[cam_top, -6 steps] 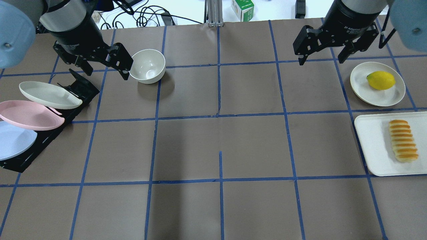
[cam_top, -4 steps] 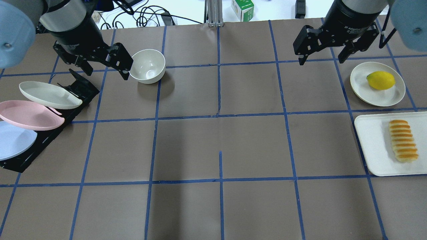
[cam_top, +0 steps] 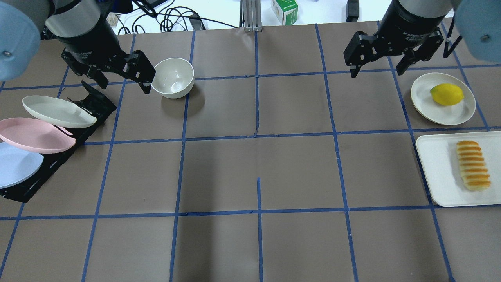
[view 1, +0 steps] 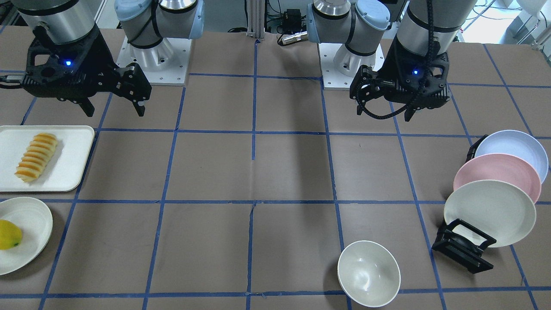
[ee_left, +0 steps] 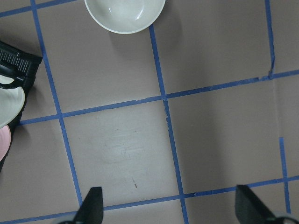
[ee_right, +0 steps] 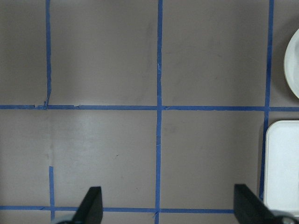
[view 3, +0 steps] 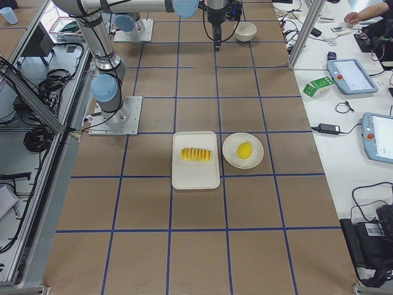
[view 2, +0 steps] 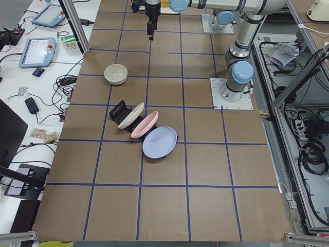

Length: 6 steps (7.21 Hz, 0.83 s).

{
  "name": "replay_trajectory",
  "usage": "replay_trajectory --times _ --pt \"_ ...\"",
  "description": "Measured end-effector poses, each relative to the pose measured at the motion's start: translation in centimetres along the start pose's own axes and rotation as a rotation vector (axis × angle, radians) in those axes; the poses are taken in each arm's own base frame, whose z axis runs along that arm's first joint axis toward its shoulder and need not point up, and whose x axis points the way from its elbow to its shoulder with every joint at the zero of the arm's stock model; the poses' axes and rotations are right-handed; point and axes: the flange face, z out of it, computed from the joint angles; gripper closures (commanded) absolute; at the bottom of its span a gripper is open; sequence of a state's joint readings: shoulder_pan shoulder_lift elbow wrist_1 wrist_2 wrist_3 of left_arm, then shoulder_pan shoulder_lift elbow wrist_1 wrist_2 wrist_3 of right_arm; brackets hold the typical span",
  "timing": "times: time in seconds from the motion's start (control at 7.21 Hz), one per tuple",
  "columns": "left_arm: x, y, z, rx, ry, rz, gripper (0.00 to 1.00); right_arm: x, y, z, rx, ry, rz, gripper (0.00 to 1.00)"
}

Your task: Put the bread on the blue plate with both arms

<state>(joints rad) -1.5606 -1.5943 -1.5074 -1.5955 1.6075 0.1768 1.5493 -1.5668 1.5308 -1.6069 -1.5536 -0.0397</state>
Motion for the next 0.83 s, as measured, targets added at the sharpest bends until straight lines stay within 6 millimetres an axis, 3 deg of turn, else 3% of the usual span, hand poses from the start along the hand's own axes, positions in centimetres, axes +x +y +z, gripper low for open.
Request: replay_trajectory --times 0.14,0.28,0.55,0.83 --pt "-1.5 0.2 0.0 -0.009 -0.008 -0.027 0.00 0.1 0.0 0.1 0.001 0.007 0.000 0.00" --pt "-5.1 0.5 0.1 -0.032 -0.008 -0.094 0.00 0.1 -0.1 0.3 -0.002 0.012 0.003 0.00" --pt "-15.8 2.1 2.3 -0.107 0.016 -0.274 0.00 0.3 -0.3 0.6 -0.005 0.008 0.005 0.00" --pt "-28.3 6.4 6.5 -0.173 0.064 -0.481 0.00 0.4 -0.2 0.7 -0.008 0.013 0.005 0.00"
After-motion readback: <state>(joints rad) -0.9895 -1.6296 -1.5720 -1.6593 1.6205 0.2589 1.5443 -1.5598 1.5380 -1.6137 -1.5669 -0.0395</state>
